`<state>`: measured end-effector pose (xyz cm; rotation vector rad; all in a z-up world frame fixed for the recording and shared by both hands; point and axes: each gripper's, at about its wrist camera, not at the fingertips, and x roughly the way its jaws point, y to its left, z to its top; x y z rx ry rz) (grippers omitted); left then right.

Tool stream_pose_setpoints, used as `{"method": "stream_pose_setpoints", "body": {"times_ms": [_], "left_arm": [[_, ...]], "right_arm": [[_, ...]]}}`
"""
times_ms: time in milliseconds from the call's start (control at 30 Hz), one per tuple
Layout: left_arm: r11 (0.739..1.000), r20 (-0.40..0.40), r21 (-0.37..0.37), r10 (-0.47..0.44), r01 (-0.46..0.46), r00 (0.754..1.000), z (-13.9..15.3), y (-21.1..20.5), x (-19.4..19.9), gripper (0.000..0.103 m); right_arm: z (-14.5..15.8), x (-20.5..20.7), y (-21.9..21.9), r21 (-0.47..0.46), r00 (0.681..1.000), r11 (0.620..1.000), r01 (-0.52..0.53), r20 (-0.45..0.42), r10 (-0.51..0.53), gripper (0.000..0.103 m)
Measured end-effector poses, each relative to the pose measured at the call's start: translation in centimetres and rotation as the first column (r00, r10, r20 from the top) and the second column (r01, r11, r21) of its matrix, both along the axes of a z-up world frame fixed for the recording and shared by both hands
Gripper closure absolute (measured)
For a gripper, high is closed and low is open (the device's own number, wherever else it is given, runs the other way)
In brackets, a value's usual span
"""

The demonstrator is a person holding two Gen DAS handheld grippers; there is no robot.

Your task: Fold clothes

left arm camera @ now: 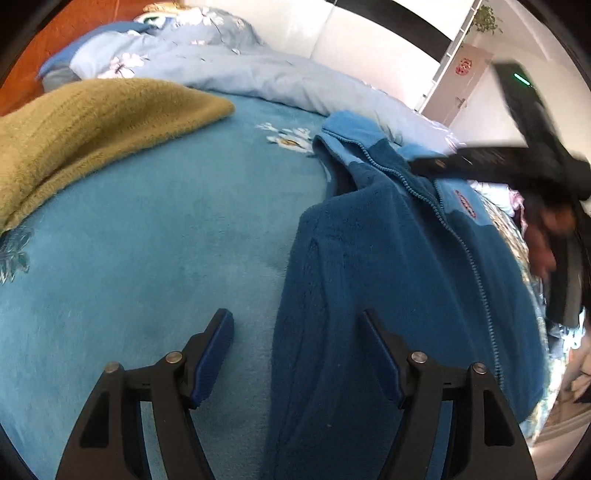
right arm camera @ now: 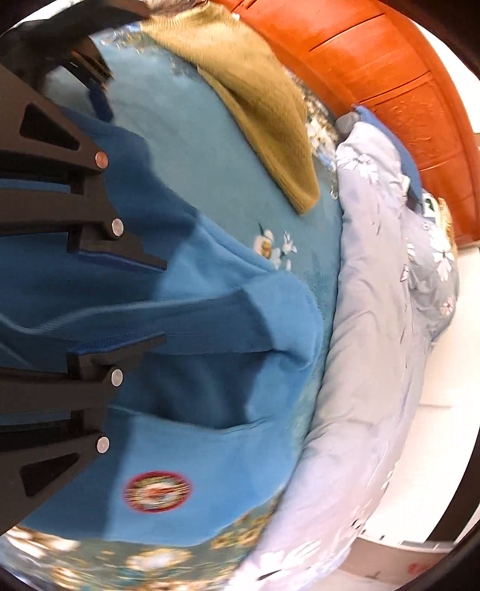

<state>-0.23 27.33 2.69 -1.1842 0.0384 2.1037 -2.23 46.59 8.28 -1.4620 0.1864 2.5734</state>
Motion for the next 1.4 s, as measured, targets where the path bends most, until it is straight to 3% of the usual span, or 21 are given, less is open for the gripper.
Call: {"method": "stream_pose_setpoints", "body": {"times_ms": [133,367,600,700,800,900,1067,1167,1333,1400], "left_arm": [[0.999,-0.089,-0.036,0.005,-0.008,0.996,-0.3,0.4,1.1,0.031],[0.998,-0.035,0.067,0.014,-0.012,0.999,-0.6,-1.0,0.3,0.030],[0.997,-0.029,0.078,0.011,-0.009,1.000,-0.6,-1.1,0.4,0.030],[0.996,-0.024,0.086,0.011,-0.009,1.000,-0.6,-1.2,0.3,0.030],[0.996,-0.023,0.088,0.010,-0.008,1.000,-0.6,-1.2,0.1,0.029],[0.996,-0.023,0.089,0.010,-0.008,1.000,-0.7,-1.2,0.2,0.029],[0.995,-0.017,0.098,0.010,-0.008,1.000,-0.8,-1.3,0.2,0.029],[0.995,-0.014,0.104,0.010,-0.008,1.000,-0.9,-1.3,0.3,0.029],[0.995,-0.012,0.104,0.009,-0.007,1.000,-0.9,-1.2,0.2,0.029],[0.994,-0.011,0.106,0.008,-0.007,1.000,-0.9,-1.3,0.2,0.029]], "right_arm": [[-1.1,-4.5,-0.8,0.082,0.997,0.994,-0.072,0.034,0.069,0.069],[-3.1,-8.8,-2.7,0.244,0.978,0.952,-0.185,0.139,0.154,0.069],[-4.8,-9.2,-3.3,0.327,0.958,0.914,-0.240,0.230,0.169,0.069],[-4.7,-9.1,-3.4,0.366,0.954,0.895,-0.254,0.247,0.169,0.082],[-3.3,-8.9,-2.4,0.343,0.964,0.913,-0.218,0.222,0.147,0.091],[-0.5,-8.1,-0.4,0.285,0.986,0.948,-0.140,0.126,0.108,0.094],[3.5,-5.0,5.5,0.057,0.998,0.997,0.046,-0.055,-0.043,0.096],[3.8,-2.7,9.4,-0.074,0.982,0.985,0.155,-0.099,-0.162,0.098],[0.6,0.3,13.9,-0.203,0.950,0.935,0.292,-0.055,-0.309,0.099],[-0.7,0.5,14.7,-0.207,0.942,0.924,0.322,-0.025,-0.334,0.100]]}}
